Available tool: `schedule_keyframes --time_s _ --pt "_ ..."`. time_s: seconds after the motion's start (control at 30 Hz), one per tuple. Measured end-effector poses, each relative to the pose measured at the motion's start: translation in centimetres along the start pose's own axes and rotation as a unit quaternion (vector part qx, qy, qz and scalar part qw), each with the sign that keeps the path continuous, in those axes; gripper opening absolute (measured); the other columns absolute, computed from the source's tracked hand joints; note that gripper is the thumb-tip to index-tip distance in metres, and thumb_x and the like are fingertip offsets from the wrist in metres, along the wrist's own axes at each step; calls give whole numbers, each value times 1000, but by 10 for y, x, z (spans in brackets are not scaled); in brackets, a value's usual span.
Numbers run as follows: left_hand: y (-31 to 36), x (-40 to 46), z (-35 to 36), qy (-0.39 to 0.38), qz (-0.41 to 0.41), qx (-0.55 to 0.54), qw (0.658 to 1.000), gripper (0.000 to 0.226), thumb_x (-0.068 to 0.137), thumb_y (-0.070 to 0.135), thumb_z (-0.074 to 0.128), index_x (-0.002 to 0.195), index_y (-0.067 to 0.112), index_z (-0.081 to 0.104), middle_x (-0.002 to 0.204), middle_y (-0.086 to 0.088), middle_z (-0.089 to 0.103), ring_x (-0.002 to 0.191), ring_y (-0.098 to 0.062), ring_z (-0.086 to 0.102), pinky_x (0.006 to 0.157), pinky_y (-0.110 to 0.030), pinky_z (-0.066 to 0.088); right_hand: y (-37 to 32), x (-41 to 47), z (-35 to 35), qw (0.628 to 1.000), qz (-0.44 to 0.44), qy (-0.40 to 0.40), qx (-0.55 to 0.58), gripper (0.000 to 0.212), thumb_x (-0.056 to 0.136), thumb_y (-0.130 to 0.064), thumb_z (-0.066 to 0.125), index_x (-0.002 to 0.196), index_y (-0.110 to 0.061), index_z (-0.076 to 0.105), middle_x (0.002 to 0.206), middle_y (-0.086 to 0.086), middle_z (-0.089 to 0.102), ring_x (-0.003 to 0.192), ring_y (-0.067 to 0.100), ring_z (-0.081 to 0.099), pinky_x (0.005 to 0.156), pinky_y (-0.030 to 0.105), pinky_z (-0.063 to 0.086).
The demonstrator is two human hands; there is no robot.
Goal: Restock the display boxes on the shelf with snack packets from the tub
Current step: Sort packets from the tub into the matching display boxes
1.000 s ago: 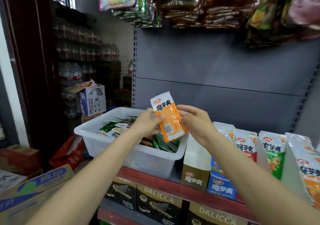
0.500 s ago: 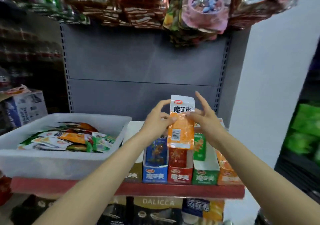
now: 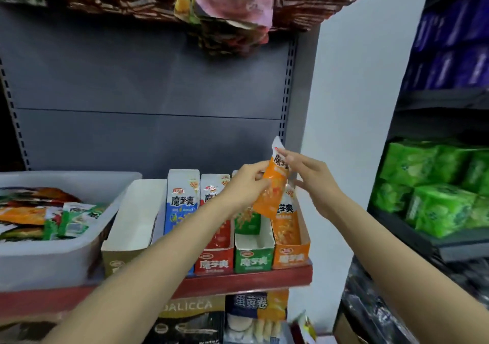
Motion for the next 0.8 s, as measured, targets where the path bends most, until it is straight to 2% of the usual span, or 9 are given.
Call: schedule_keyframes --time_s 0.07,0.13,0.2,0.27,0.43,0.6,0.7,0.77,0.8 --pt "-4 -1 7 -15 -29 -97 995 36 94 3 50 125 20 56 105 -13 69 95 -30 68 87 -50 54 5 -1 -8 1000 4 -1 -5 35 94 -21 56 128 -31 56 110 -8 64 95 7 64 64 17 55" --pt "-6 0 14 -24 -42 -128 991 35 94 4 51 126 19 53 104 -14 69 92 -28 68 82 -46 56 9 -1 -16 1000 3 12 -2 40 92 -12 59 127 -29 57 116 2 62 100 17 63 70 26 58" --pt "-9 1 16 -18 -49 -109 993 34 93 6 55 123 22 51 97 -11 70 79 -20 70 67 -37 60 8 -2 -22 1000 -12 27 -7 39 89 -2 60 120 -25 62 116 8 62 99 22 63 70 28 59" --pt "-11 2 16 1 -45 -52 998 37 90 9 60 121 26 48 90 -5 70 66 -9 68 53 -25 56 7 -2 -27 998 -30 37 -35 37 88 1 60 114 -25 64 116 7 60 96 20 63 67 25 59" --pt "-14 7 23 9 -27 107 994 56 85 8 66 132 24 40 97 0 64 75 -8 62 64 -21 51 16 2 -32 992 -37 29 -117 36 91 1 56 115 -25 63 128 7 55 108 24 59 76 35 59" --pt "-19 5 25 27 -22 254 967 62 85 16 67 139 17 36 135 -7 45 117 -21 50 89 -31 43 31 3 -30 989 -23 16 -146 35 89 1 57 114 -23 63 125 5 57 100 18 59 68 23 56" --pt "-28 6 26 0 -58 269 961 72 82 17 71 142 14 31 134 -10 44 114 -26 52 85 -32 45 40 2 -22 988 -7 -36 -152 38 87 3 59 117 -22 60 124 5 57 96 14 59 63 18 56" --pt "-30 5 29 -20 -73 257 964 72 81 14 71 141 13 33 131 -11 49 111 -25 54 81 -31 47 46 2 -17 973 -10 -65 -221 48 87 2 61 128 -21 55 126 5 55 98 12 55 62 15 54" --pt "-31 5 29 -27 -80 250 964 72 81 13 71 142 12 33 132 -10 50 111 -25 55 82 -31 47 49 2 -15 958 -19 -71 -277 52 87 1 61 132 -22 52 128 5 53 103 12 53 68 17 53"
Point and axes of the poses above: each hand's wrist, its own x-axis towards the middle knuckle, its own z-axis out of the palm, y = z × x, the point moved 5 cm from there along x, towards the middle knuckle
